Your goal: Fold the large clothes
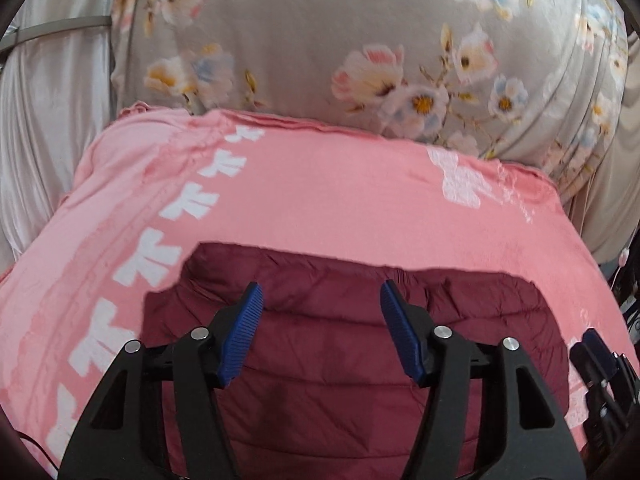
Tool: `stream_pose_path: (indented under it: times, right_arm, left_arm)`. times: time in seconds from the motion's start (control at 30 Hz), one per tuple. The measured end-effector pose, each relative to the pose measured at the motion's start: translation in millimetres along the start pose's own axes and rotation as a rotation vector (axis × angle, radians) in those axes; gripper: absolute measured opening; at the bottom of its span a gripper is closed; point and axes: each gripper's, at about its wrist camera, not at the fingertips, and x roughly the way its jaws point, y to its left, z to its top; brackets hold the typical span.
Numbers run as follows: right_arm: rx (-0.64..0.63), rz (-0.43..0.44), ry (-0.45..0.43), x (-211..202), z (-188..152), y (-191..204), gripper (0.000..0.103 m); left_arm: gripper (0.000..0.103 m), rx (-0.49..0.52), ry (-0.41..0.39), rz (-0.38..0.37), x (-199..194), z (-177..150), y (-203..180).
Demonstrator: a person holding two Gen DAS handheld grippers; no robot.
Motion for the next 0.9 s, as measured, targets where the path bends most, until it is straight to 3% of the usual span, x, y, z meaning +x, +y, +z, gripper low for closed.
stream_pose_path:
  times: [0.47, 0.9]
  right_arm:
    - [-0.068, -0.028, 0.152, 110.5, 13.2, 25.1, 0.028]
    - [0.004, -0.037, 0.251, 154.9, 1.3, 8.8, 0.026]
  left_arm:
    - [0.056, -0.04, 0.166, 0.104, 104.2, -3.9, 0.3]
    - [0.056, -0.05, 0.184, 0.139, 140.2, -15.5, 6.0]
